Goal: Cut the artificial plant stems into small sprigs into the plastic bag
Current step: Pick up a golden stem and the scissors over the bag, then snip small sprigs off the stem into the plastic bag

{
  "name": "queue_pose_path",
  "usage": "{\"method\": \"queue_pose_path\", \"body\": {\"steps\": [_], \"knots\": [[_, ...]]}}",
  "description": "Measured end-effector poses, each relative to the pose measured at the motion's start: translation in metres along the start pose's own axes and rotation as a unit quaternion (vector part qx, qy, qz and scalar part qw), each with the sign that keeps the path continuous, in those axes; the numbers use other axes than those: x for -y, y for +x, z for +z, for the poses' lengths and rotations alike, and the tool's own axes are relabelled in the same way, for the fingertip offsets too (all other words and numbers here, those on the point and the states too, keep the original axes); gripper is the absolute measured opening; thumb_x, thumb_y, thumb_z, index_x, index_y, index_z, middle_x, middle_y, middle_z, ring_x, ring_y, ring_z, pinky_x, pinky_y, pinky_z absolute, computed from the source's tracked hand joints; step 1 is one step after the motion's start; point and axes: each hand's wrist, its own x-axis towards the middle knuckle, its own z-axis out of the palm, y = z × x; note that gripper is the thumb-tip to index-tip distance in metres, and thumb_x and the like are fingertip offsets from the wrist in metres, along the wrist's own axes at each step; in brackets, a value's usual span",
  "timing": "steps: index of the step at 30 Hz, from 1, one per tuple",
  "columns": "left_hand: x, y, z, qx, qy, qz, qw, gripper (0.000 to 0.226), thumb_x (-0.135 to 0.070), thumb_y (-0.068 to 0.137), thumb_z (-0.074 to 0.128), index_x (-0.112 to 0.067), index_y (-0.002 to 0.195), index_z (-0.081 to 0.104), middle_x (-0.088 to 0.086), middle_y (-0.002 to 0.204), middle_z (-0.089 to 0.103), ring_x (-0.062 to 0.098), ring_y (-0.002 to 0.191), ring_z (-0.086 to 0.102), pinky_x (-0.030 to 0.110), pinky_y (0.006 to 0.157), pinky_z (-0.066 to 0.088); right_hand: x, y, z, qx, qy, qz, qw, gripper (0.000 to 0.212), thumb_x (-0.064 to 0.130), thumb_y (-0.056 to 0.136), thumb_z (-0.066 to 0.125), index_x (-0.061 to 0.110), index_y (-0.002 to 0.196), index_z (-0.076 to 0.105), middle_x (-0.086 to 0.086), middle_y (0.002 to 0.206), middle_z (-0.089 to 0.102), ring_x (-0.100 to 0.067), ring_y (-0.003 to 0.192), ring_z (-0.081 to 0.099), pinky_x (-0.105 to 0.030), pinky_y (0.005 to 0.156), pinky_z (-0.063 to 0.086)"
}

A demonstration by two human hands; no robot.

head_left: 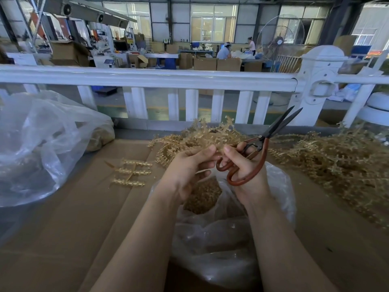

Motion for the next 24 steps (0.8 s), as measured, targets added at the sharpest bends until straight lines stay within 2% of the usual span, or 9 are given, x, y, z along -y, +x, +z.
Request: {"method": "queue_pose_path", "body": {"steps": [2, 4, 8, 11, 16, 21, 22, 24], "knots": [[0.000, -0.001, 0.001, 0.025, -0.062, -0.027, 0.997, 0.020, -0.029, 0.069, 0.077, -0.016, 0.084, 0.078, -0.001, 0.088, 0.076, 0.005, 0.072, 0.064, 0.018, 0.065, 0.052, 0.000, 0.000, 0.001, 0.014, -0.010, 0.001, 1.000, 0.022, -0.002, 0.084, 0.069, 0.004, 0.099, 0.055, -0.015, 0.074, 0.054, -0.024, 0.065, 0.056, -0.031, 0.070, 0.051], [0.000, 0.000, 0.003, 0.024, -0.104, -0.043, 0.993, 0.018, -0.024, 0.067, 0.078, -0.015, 0.082, 0.078, -0.003, 0.080, 0.074, 0.004, 0.066, 0.063, 0.016, 0.061, 0.053, 0.000, 0.000, 0.002, 0.013, -0.014, 0.003, 1.000, 0.027, -0.004, 0.085, 0.068, 0.004, 0.106, 0.052, -0.015, 0.072, 0.052, -0.024, 0.064, 0.054, -0.031, 0.070, 0.050], [0.001, 0.002, 0.001, -0.006, -0.088, -0.028, 0.996, 0.021, -0.018, 0.065, 0.080, -0.012, 0.085, 0.077, -0.003, 0.070, 0.071, 0.004, 0.058, 0.061, 0.016, 0.057, 0.053, -0.001, 0.001, 0.004, 0.012, -0.031, 0.011, 0.999, 0.025, 0.002, 0.078, 0.073, 0.009, 0.088, 0.052, -0.013, 0.072, 0.050, -0.024, 0.066, 0.052, -0.035, 0.073, 0.047], [0.000, 0.002, -0.001, -0.017, -0.059, 0.000, 0.998, 0.023, -0.019, 0.062, 0.081, -0.011, 0.084, 0.077, 0.000, 0.070, 0.073, 0.005, 0.059, 0.064, 0.016, 0.057, 0.053, 0.000, 0.000, 0.003, 0.024, -0.037, 0.016, 0.999, 0.026, 0.006, 0.074, 0.076, 0.013, 0.085, 0.054, -0.011, 0.074, 0.054, -0.028, 0.073, 0.054, -0.041, 0.080, 0.047], [0.000, 0.002, -0.003, -0.031, -0.075, 0.015, 0.997, 0.026, -0.021, 0.065, 0.078, -0.009, 0.088, 0.075, 0.003, 0.077, 0.076, 0.005, 0.063, 0.067, 0.015, 0.057, 0.053, -0.001, 0.000, 0.002, 0.027, -0.104, -0.013, 0.994, 0.022, 0.001, 0.083, 0.074, 0.009, 0.090, 0.055, 0.000, 0.064, 0.059, -0.014, 0.059, 0.058, -0.026, 0.061, 0.052], [-0.005, 0.003, -0.010, -0.081, -0.198, 0.054, 0.975, 0.018, -0.016, 0.067, 0.075, -0.010, 0.084, 0.072, 0.001, 0.072, 0.074, 0.005, 0.061, 0.069, 0.014, 0.056, 0.055, 0.000, -0.003, -0.002, 0.055, -0.143, -0.013, 0.988, 0.034, 0.028, 0.084, 0.077, 0.009, 0.094, 0.051, 0.001, 0.066, 0.046, -0.010, 0.054, 0.046, -0.019, 0.052, 0.039], [-0.006, 0.003, -0.012, -0.085, -0.213, 0.063, 0.971, 0.019, -0.015, 0.066, 0.075, -0.010, 0.084, 0.071, 0.001, 0.072, 0.074, 0.005, 0.061, 0.069, 0.014, 0.056, 0.056, 0.000, -0.003, -0.002, 0.055, -0.168, -0.015, 0.984, 0.036, 0.035, 0.085, 0.077, 0.011, 0.092, 0.051, 0.005, 0.067, 0.047, -0.007, 0.057, 0.049, -0.016, 0.056, 0.041], [-0.005, 0.003, -0.013, -0.088, -0.232, 0.076, 0.966, 0.020, -0.012, 0.067, 0.074, -0.010, 0.086, 0.071, 0.001, 0.073, 0.074, 0.006, 0.064, 0.070, 0.014, 0.059, 0.057, -0.003, -0.002, 0.001, 0.054, -0.239, -0.024, 0.969, 0.036, 0.051, 0.082, 0.074, 0.019, 0.088, 0.057, 0.012, 0.070, 0.057, -0.003, 0.069, 0.058, -0.020, 0.074, 0.046]]}}
